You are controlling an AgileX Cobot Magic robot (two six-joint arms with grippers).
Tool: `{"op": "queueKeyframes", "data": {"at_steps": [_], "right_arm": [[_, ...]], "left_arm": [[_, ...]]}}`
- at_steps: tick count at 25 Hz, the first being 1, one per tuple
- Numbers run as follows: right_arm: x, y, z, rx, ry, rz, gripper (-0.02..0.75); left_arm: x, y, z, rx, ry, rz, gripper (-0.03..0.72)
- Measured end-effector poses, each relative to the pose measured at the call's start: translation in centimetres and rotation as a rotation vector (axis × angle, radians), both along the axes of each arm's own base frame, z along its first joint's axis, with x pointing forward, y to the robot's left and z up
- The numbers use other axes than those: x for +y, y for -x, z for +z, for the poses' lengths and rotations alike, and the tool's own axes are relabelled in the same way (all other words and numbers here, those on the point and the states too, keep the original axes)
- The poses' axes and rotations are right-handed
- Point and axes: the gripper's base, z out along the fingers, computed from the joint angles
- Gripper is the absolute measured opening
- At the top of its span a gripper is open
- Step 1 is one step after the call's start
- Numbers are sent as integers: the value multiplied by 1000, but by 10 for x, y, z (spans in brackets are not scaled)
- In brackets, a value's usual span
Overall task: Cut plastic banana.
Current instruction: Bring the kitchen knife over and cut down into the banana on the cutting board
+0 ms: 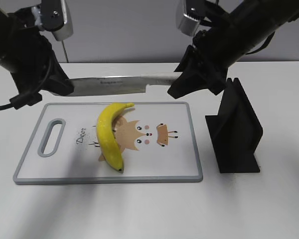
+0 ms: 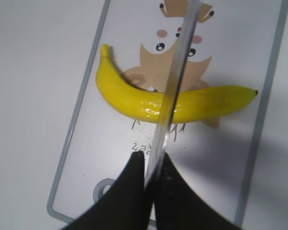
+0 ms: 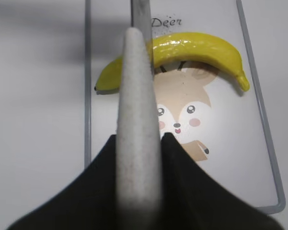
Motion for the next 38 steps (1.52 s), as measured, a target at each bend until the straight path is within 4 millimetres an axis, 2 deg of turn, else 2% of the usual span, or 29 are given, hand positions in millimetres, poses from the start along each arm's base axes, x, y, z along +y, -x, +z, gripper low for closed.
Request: {"op": "queueKeyframes", "data": {"at_steps": [9,20,23,25,28,31,34,38], "right_arm": [[43,-10,-15,-115,314,17,200],[54,-28,-35,-33,389,58,200],[55,-32,-50,-5,411,61,200],[56,-36,-69,28,437,69,200],[56,-41,-112,98,495,82,200],[53,-44,-124,115,522,76,202],[54,-45,-123,110,526,74,202],[53,-45,-114,107,523,68,202]], "left_arm": [[3,-7,-8,-22,-56,9,20],[0,-19,-40,68,-88,34,13],[-2,-26,-56,92,-95,44,13],[-4,-32,-78,143,-101,54,13],[-9,-42,-117,224,-113,65,16],[-11,-48,-122,230,-105,68,21],[-12,-49,-122,228,-101,69,22],[-11,-47,-113,210,-90,70,22]]}}
